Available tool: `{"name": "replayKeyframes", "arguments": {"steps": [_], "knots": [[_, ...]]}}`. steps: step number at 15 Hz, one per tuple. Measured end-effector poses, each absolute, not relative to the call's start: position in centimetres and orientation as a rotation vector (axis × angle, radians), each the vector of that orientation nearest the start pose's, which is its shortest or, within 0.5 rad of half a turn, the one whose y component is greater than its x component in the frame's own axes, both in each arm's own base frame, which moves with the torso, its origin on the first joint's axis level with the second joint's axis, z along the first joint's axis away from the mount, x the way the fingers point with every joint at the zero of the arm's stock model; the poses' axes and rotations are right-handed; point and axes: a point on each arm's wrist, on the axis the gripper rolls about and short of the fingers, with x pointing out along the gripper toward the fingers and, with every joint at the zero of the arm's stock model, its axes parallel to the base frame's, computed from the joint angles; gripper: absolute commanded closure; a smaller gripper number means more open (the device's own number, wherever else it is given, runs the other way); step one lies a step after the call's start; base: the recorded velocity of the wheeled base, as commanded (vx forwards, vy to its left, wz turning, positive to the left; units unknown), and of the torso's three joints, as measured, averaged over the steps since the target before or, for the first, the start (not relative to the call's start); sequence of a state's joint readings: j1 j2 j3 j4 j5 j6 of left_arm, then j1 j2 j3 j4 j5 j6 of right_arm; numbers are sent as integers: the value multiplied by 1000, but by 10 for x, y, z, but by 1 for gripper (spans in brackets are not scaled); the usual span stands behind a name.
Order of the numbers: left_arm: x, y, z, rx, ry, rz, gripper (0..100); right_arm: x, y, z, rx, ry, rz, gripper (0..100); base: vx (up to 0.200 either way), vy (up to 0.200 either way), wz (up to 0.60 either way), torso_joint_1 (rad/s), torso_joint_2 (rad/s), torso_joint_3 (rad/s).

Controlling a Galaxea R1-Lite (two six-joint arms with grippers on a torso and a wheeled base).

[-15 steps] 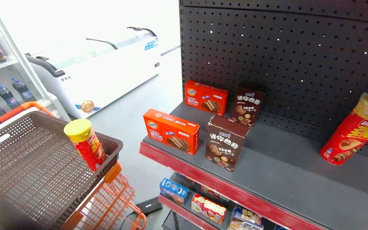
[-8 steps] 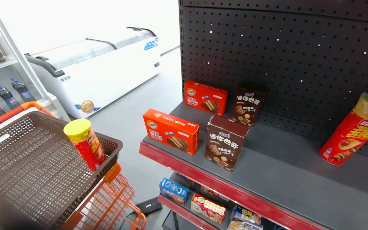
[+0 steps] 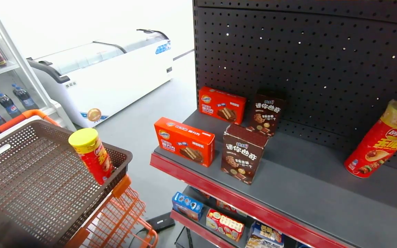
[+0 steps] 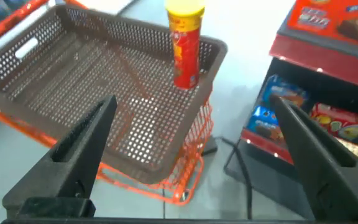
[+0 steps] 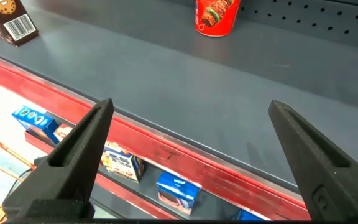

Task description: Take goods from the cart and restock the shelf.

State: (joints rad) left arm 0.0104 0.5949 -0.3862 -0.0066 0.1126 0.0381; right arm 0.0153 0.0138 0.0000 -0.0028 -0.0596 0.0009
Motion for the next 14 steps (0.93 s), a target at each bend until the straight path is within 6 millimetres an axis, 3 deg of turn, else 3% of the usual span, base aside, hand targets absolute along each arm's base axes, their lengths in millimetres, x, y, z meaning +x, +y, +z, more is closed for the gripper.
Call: {"name": "replayKeyframes", "arguments": {"steps": [2,5,14], "knots": [[71,7,189,42,283,177,0,-22,-2,76,1,11,-45,0,0,0,0,0,0,0],[121,15,188,37,266,222,0,-22,-2,76,0,11,-45,0,0,0,0,0,0,0],[228,16,130,40,178,159,0,-22,-2,76,1,11,-45,0,0,0,0,0,0,0]]}}
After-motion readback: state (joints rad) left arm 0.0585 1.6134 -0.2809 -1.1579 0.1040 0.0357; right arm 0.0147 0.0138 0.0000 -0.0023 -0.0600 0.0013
